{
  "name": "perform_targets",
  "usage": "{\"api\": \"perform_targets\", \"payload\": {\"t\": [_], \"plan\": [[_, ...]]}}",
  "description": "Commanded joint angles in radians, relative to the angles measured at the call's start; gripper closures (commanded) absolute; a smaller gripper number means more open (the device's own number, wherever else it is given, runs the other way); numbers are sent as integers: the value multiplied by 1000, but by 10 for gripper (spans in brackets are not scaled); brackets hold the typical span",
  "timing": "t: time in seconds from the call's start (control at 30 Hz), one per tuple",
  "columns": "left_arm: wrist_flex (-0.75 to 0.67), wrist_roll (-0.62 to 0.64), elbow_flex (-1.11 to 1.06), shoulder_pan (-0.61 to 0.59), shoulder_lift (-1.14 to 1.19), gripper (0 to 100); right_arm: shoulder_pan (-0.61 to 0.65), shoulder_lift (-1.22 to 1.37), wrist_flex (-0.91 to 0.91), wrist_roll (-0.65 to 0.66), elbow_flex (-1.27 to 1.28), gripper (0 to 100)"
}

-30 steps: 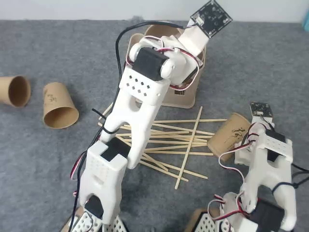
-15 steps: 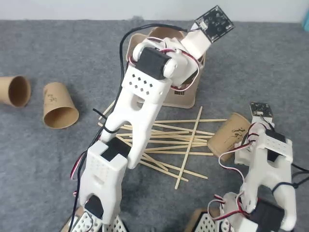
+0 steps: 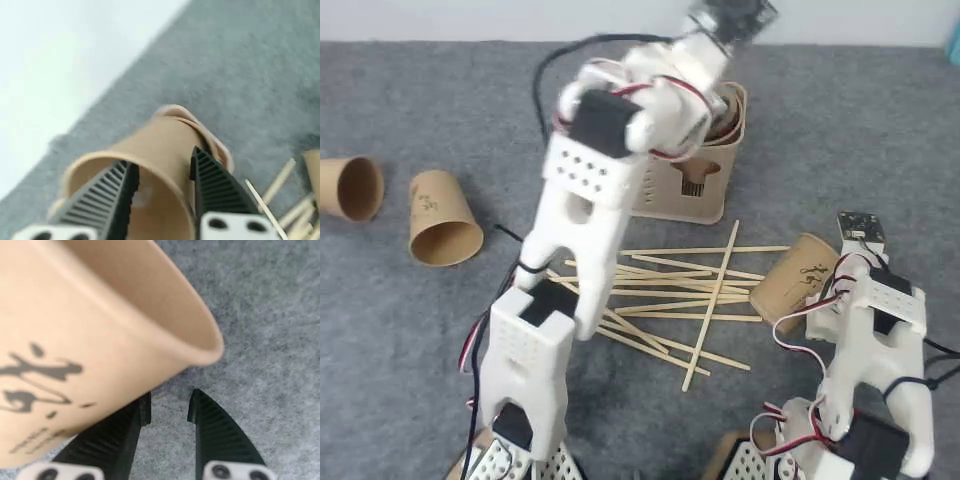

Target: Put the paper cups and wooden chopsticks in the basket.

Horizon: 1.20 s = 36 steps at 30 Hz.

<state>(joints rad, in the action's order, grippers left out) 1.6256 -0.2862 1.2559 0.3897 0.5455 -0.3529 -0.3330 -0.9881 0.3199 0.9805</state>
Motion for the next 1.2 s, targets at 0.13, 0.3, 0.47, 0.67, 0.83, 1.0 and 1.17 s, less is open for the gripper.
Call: {"api": "perform_targets", "payload": {"t": [0.13, 0.3, 0.47, 0.67, 0.83, 1.0, 1.17], "plan": [[130, -3, 348, -15, -80, 837, 13, -24, 16, 3, -2, 858], [130, 81, 395, -44, -81, 837, 13, -24, 16, 3, -2, 858], [130, 175, 394, -114, -81, 837, 13, -24, 16, 3, -2, 858], [132, 264, 392, -226, -81, 837, 13, -24, 16, 3, -2, 858], [135, 305, 389, -325, -86, 837, 13, -24, 16, 3, -2, 858], [135, 316, 292, -430, -173, 837, 13, -24, 16, 3, -2, 858], [133, 318, 62, -502, -348, 837, 13, -24, 16, 3, -2, 858]]}}
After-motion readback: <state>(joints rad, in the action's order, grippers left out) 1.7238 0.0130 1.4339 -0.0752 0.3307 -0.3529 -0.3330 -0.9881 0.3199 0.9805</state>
